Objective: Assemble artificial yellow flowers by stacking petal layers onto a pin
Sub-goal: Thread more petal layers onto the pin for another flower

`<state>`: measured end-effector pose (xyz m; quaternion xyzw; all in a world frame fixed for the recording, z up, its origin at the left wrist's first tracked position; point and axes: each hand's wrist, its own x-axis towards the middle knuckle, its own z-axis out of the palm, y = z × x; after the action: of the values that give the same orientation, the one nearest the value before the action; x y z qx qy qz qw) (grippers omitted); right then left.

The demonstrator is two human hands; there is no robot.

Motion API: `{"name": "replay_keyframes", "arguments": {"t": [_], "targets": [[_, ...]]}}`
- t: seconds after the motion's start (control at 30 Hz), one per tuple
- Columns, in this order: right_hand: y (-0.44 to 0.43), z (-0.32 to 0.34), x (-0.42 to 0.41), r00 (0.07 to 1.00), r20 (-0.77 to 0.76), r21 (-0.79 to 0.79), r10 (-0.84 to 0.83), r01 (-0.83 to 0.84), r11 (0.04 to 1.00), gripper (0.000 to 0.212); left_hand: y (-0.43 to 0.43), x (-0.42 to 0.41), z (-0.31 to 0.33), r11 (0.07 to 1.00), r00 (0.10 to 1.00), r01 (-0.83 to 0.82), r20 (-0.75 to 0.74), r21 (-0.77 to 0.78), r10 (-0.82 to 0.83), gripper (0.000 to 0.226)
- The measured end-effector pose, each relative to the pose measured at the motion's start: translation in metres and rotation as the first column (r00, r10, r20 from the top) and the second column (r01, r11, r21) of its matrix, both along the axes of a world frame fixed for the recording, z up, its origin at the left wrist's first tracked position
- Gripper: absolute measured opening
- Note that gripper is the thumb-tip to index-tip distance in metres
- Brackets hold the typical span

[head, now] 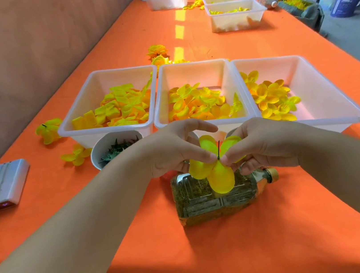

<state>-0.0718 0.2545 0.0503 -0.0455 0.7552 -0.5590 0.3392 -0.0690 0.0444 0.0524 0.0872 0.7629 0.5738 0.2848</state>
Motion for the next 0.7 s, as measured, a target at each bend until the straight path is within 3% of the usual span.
{"name": "replay_keyframes", "arguments": {"t": [0.13, 0.23, 0.7], "targets": [[-0.0003, 0.0006, 0.002, 1.0, -0.004, -0.021, -0.03, 0.03, 0.999, 0.004, 0.002, -0.0044, -0.0031, 0.999, 0.999, 0.029, -0.042, -0.018, -0.03, 0.054], [-0.0001, 0.0042, 0.0018, 0.997, 0.061, -0.078, -0.038, 0.043, 0.996, 0.015, 0.0016, -0.0071, -0.0039, 0.999, 0.997, 0.028, -0.07, -0.046, -0.031, 0.053], [-0.0063, -0.0032, 0.0035, 0.999, -0.009, -0.04, -0.046, 0.045, 0.998, 0.04, 0.0063, -0.0103, -0.01, 0.993, 0.995, 0.041, -0.089, -0.114, -0.051, 0.051]]}}
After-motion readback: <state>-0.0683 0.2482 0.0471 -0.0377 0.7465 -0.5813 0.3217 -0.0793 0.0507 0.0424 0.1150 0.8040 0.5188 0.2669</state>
